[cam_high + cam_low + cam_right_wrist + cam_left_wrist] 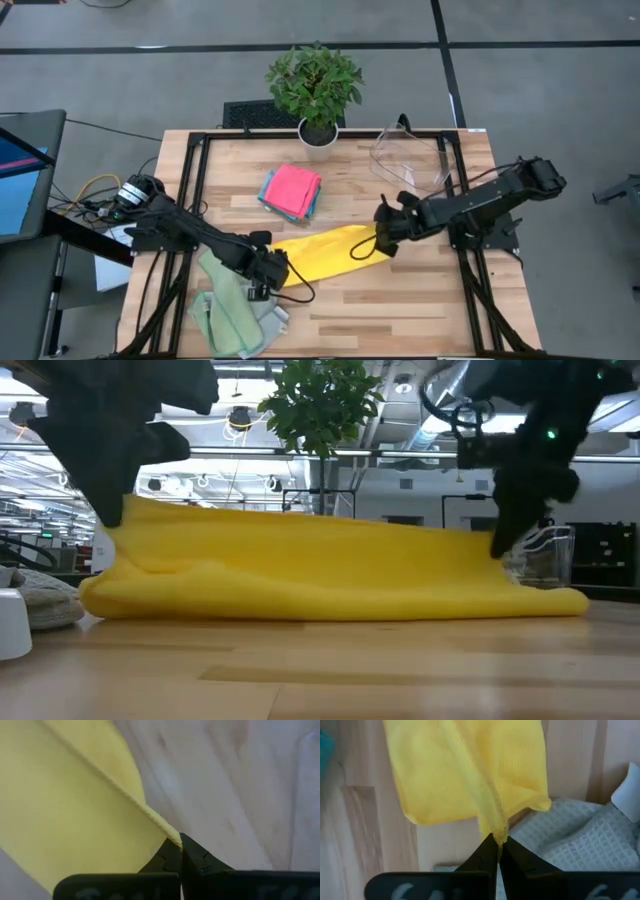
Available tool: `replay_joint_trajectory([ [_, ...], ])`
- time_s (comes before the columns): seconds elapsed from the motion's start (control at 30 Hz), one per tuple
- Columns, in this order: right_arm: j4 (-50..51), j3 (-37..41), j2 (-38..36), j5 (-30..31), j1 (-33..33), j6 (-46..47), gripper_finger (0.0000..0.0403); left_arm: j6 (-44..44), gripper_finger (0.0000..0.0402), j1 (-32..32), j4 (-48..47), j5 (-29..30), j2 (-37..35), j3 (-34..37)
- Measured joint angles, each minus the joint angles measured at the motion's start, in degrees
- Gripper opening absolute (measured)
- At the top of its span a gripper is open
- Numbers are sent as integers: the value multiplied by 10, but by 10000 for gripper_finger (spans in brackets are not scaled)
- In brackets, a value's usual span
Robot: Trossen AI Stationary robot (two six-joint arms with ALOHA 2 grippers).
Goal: Fold microfiber towels
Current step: Fold the yellow microfiber towel
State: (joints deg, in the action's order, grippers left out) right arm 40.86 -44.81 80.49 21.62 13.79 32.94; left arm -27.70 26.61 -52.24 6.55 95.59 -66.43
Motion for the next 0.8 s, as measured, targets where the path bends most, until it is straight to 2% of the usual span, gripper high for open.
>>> replay_joint_trajectory([
  [0.1, -37, 16, 11, -19, -8, -5, 13, 6, 2, -9, 0, 2, 0, 0],
  [0.4, -65, 21, 61, -38, -8, -13, 16, 48, 2, -40, 17, 11, 0, 0],
  [0.7, -79, 21, 98, -48, -8, -8, 33, 52, 3, -64, 34, 26, 0, 14],
  [0.8, -79, 21, 97, -39, -8, 9, 41, 23, 10, -69, 32, 46, 0, 34],
])
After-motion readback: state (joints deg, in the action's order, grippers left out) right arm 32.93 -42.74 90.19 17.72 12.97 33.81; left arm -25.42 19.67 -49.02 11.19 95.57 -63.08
